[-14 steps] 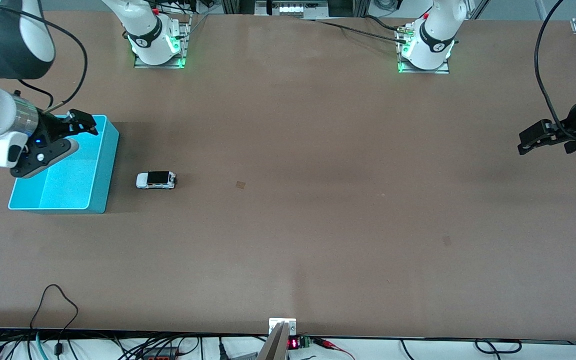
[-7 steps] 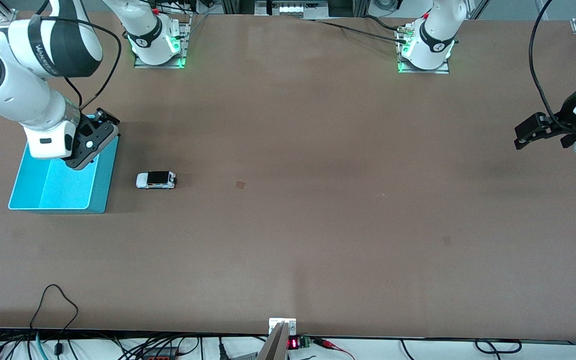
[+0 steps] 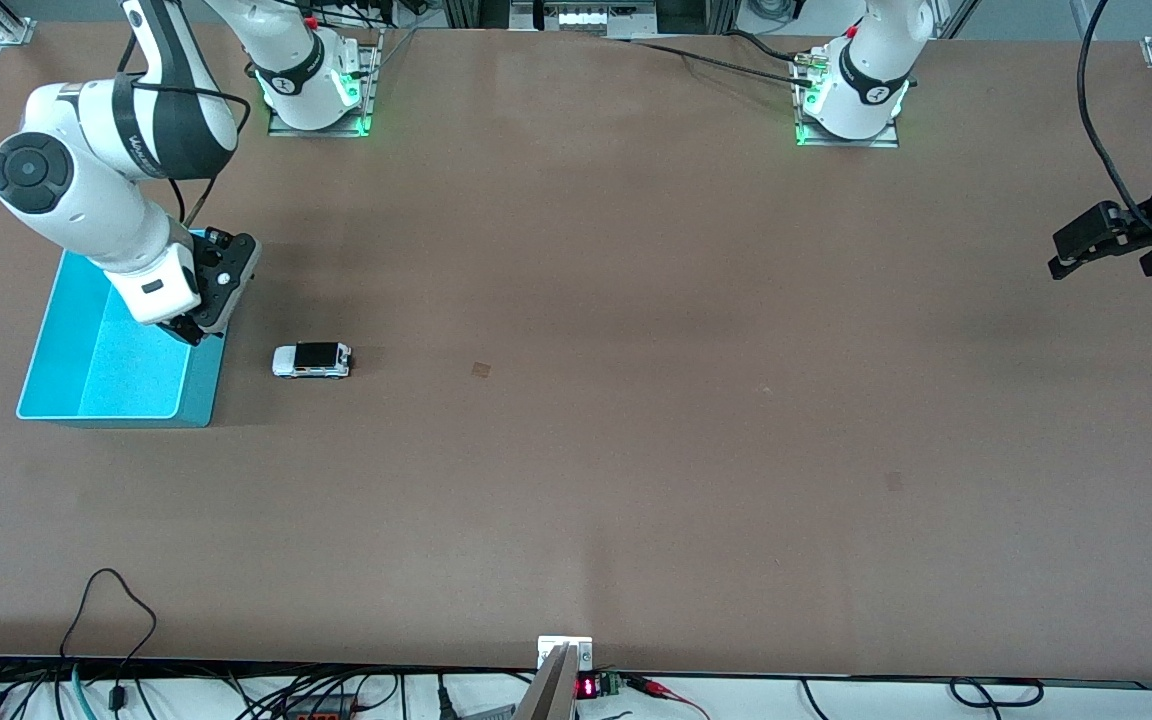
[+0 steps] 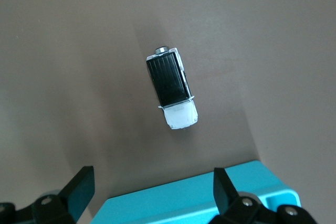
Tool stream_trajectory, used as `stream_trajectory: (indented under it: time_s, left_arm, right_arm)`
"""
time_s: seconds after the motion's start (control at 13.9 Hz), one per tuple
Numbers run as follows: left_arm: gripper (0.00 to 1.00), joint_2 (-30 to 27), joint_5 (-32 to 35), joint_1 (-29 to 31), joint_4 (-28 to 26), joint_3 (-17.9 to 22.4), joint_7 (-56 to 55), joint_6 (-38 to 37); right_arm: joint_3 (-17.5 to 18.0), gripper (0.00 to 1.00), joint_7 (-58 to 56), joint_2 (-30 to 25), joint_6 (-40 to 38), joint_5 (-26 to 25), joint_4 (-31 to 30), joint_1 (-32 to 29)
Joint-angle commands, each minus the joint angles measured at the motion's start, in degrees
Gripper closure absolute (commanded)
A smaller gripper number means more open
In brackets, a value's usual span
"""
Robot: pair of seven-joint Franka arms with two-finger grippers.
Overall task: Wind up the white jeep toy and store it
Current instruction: 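Move the right gripper from the bin over the jeep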
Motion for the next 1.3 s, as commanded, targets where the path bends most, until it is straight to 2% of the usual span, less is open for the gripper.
stream_trajectory:
  time_s: [0.0, 0.36, 0.65, 0.87, 1.23]
  left_arm:
    - [0.00, -1.53, -1.42, 0.35, -1.46, -0.15, 0.41, -0.04]
    - [0.00, -1.53, -1.42, 0.35, -0.93, -0.33, -1.18, -2.68]
    - [0.00, -1.45, -1.33, 0.26, -0.84, -0.24, -1.26, -2.16]
    - [0.00, -1.27, -1.33, 0.26, -0.84, -0.15, -1.26, -1.01]
    - [0.00, -1.01, -1.24, 0.35, -0.93, -0.06, -1.26, 0.13]
  right_arm:
    - [1.50, 0.00, -2.83, -0.19, 2.93, -0.32, -2.35, -1.38]
    - [1.68, 0.00, -4.59, 2.98, 9.43, -0.49, -5.86, -0.76]
    - [1.59, 0.00, -4.67, 6.57, 13.21, -1.10, -6.04, 0.99]
    - [1.59, 0.00, -4.50, 9.91, 16.20, -7.42, -5.87, 1.70]
    - [1.59, 0.00, -3.88, 13.17, 20.24, -7.79, -5.60, 1.96]
